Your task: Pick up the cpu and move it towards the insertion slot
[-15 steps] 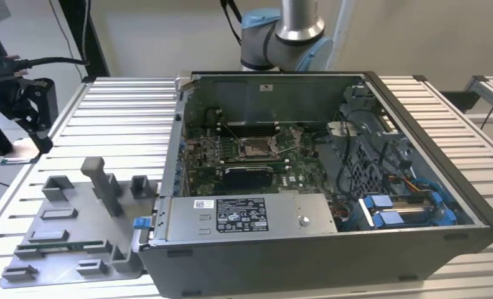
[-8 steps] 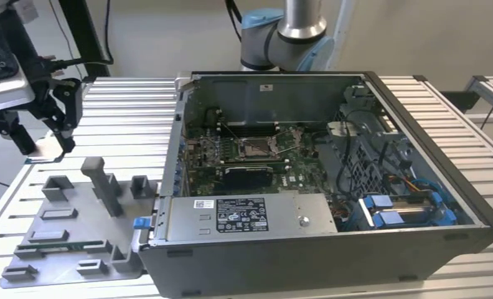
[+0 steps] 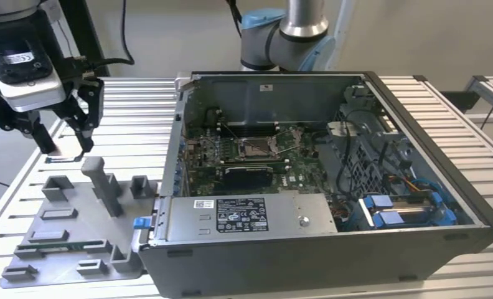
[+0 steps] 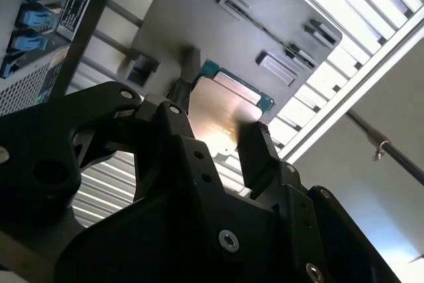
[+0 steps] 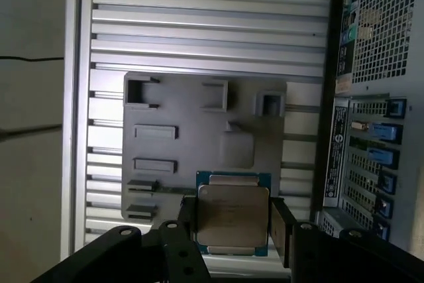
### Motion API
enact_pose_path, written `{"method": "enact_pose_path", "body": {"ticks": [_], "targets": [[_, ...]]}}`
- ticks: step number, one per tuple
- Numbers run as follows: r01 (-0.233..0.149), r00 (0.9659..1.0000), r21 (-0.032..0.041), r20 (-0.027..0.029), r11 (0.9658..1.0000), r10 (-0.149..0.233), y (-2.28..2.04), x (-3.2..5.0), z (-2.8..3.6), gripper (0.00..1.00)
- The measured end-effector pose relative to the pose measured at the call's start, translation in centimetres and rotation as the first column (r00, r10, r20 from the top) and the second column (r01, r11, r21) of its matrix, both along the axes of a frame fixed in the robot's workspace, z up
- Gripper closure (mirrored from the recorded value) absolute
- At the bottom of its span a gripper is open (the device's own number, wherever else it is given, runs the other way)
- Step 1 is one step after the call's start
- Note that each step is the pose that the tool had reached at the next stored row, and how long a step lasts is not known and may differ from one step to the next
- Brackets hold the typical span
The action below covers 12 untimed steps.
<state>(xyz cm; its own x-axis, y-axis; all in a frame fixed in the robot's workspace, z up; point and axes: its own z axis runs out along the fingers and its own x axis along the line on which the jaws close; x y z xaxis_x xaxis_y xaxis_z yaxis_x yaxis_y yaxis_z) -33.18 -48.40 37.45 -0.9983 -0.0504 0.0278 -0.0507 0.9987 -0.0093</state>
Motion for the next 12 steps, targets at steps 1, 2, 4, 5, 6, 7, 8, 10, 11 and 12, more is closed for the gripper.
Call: {"method": "enact_pose_path", "body": {"ticks": [1, 2, 4, 5, 6, 7, 8, 10, 11, 12], "targets": [[0.0, 1.0, 0.0, -0.0017, 1.0, 0.0, 0.0, 0.33, 0.0, 1.0], [0.0, 1.0, -0.0001, -0.0032, 1.0, 0.0, 0.01, 0.64, 0.0, 1.0], [0.0, 1.0, -0.0001, -0.0049, 1.0, 0.0, 0.01, 1.23, 0.0, 1.0], [0.0, 1.0, -0.0001, -0.0056, 1.0, 0.0, 0.02, 1.53, 0.01, 1.0], [0.0, 1.0, 0.0, -0.0058, 1.0, 0.0, 0.02, 1.84, 0.0, 1.0], [0.0, 1.0, -0.0001, -0.0059, 1.0, 0.0, 0.03, 2.13, 0.01, 1.0], [-0.001, 1.0, 0.0, -0.0058, 1.0, 0.001, 0.04, 2.4, 0.0, 1.0], [-0.001, 1.0, 0.0, -0.0058, 1.0, 0.001, 0.07, 2.91, 0.0, 1.0], [-0.002, 1.0, 0.0, -0.0058, 1.0, 0.002, 0.09, 3.15, 0.0, 1.0], [-0.002, 1.0, 0.0, -0.0058, 1.0, 0.002, 0.1, 3.38, 0.0, 1.0]]}}
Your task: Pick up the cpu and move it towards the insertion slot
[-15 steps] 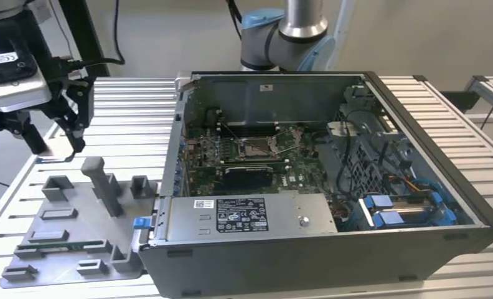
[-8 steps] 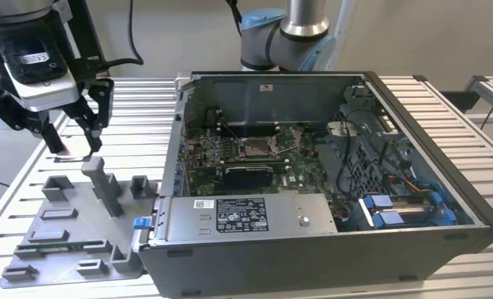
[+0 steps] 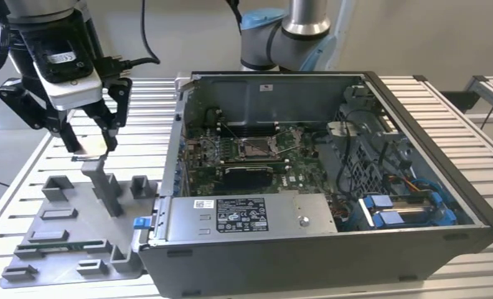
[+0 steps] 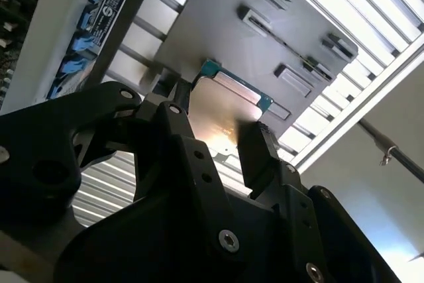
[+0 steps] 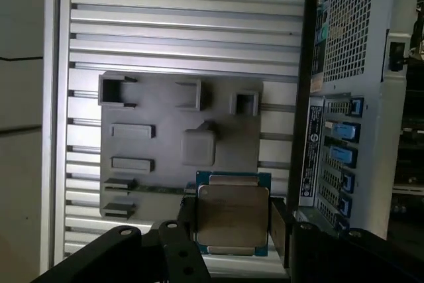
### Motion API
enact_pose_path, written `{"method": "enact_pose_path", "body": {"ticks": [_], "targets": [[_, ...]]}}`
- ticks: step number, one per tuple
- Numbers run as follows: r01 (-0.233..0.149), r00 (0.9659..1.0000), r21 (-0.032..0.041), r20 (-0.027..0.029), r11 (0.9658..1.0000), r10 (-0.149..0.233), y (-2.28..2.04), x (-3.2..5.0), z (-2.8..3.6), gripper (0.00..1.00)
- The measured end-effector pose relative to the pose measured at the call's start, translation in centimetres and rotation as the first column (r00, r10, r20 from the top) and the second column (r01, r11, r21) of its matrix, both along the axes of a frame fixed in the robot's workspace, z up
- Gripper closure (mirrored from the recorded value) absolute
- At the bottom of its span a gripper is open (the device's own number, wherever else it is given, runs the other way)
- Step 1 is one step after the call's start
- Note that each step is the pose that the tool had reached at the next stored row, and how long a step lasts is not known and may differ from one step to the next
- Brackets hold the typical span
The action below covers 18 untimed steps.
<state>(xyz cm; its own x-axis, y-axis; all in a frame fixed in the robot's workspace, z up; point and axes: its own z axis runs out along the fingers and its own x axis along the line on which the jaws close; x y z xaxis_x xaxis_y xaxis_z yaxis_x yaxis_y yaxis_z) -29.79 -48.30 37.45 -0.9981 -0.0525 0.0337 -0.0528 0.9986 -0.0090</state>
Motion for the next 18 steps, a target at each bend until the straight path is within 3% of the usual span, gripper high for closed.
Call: {"method": "enact_pose_path", "body": {"ticks": [11, 18], "targets": [[-0.005, 0.9999, 0.0044, 0.0107, 1.0, 0.005, 0.06, 2.34, -0.06, 1.0], [-0.007, 0.9999, 0.0047, 0.0114, 1.0, 0.007, 0.13, 4.75, -0.15, 1.0]]}}
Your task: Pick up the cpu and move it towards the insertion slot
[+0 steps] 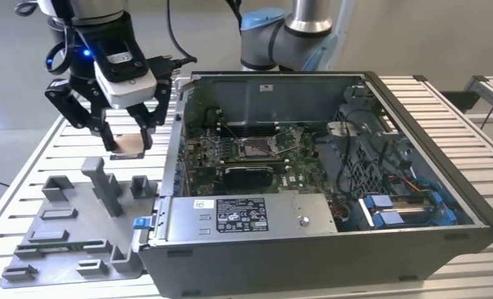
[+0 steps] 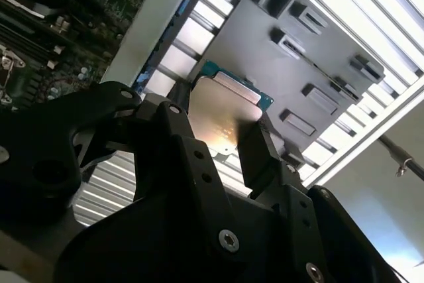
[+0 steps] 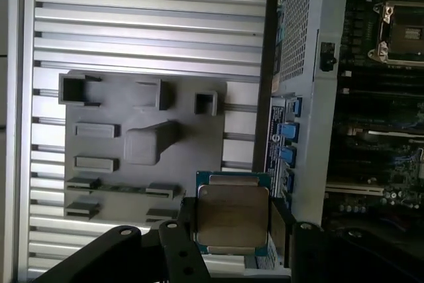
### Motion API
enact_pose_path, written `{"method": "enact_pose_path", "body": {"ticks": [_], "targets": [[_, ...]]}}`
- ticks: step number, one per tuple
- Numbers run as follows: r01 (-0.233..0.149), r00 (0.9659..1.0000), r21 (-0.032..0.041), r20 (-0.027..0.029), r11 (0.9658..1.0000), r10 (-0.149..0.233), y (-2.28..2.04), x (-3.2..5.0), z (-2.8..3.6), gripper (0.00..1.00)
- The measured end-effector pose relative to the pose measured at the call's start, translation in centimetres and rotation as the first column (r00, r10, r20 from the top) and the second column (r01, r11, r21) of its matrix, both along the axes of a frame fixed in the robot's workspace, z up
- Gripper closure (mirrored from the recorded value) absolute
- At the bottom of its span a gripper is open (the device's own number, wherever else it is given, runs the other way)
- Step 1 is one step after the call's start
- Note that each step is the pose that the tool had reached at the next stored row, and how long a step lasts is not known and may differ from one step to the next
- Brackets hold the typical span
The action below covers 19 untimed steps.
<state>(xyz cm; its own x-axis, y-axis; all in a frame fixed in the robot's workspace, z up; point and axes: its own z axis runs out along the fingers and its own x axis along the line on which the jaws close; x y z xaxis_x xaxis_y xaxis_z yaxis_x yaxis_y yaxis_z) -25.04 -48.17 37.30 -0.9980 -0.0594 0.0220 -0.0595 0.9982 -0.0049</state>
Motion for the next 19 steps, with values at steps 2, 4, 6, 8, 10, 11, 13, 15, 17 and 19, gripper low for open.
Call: {"method": "enact_pose_path", "body": {"ticks": [2, 4, 6, 8, 10, 11, 13, 15, 17, 19], "targets": [[0.0, 1.0, 0.0, 0.0, 1.0, 0.0, 0.03, 0.76, -0.03, 1.0], [-0.001, 1.0, 0.0, 0.0, 1.0, 0.001, 0.05, 1.48, -0.06, 1.0], [-0.001, 1.0, 0.0001, 0.0, 1.0, 0.001, 0.08, 2.07, -0.09, 1.0], [-0.001, 1.0, 0.0, 0.0, 1.0, 0.001, 0.08, 2.13, -0.09, 1.0], [-0.001, 1.0, 0.0, 0.0, 1.0, 0.001, 0.08, 2.14, -0.09, 1.0], [-0.001, 1.0, 0.0001, 0.0001, 1.0, 0.001, 0.08, 2.16, -0.1, 1.0], [-0.001, 1.0, 0.0, 0.0, 1.0, 0.001, 0.08, 2.17, -0.09, 1.0], [-0.001, 1.0, 0.0, 0.0001, 1.0, 0.001, 0.1, 2.33, -0.09, 1.0], [-0.001, 1.0, -0.0001, 0.0, 1.0, 0.001, 0.13, 2.9, -0.09, 1.0], [-0.001, 1.0, -0.0001, 0.0, 1.0, 0.001, 0.17, 3.59, -0.09, 1.0]]}}
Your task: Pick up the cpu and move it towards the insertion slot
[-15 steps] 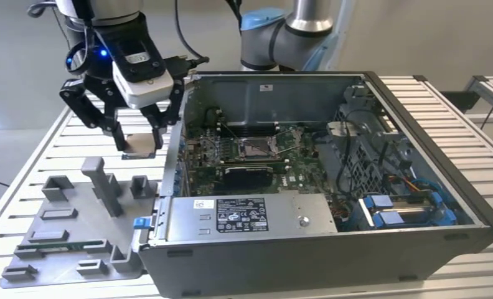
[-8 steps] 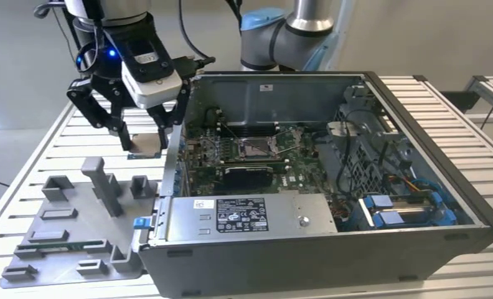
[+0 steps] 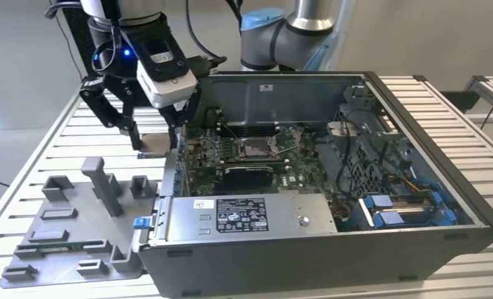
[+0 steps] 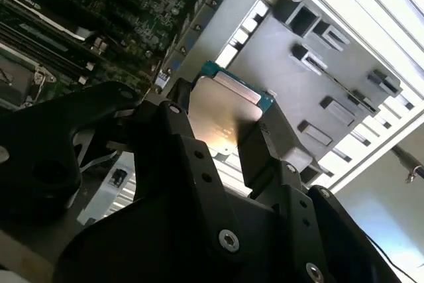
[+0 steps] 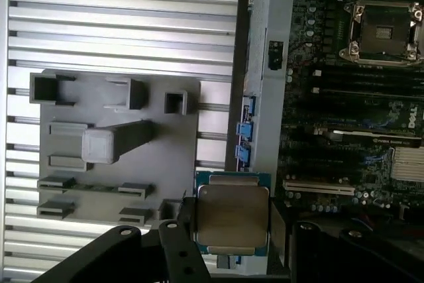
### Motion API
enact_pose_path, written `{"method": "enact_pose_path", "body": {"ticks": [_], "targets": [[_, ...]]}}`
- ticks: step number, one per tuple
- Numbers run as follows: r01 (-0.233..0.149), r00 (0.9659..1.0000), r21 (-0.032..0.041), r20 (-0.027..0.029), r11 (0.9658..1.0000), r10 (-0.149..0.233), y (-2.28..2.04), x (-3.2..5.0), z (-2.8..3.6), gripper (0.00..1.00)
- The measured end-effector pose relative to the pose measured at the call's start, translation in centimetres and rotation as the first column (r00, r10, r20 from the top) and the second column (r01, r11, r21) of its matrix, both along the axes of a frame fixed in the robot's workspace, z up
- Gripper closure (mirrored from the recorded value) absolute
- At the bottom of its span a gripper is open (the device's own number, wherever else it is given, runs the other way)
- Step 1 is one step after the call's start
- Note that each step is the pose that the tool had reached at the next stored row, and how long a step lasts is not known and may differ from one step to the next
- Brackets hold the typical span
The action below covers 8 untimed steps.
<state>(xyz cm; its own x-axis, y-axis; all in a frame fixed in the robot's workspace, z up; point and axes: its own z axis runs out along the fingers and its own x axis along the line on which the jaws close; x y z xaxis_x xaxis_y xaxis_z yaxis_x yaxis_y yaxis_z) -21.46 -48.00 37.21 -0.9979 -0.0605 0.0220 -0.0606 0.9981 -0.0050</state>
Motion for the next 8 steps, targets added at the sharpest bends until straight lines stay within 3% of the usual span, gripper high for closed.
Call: {"method": "enact_pose_path", "body": {"ticks": [8], "targets": [[0.0, 1.0, 0.0002, 0.0, 1.0, 0.0, 0.11, 2.92, 0.0, 1.0]]}}
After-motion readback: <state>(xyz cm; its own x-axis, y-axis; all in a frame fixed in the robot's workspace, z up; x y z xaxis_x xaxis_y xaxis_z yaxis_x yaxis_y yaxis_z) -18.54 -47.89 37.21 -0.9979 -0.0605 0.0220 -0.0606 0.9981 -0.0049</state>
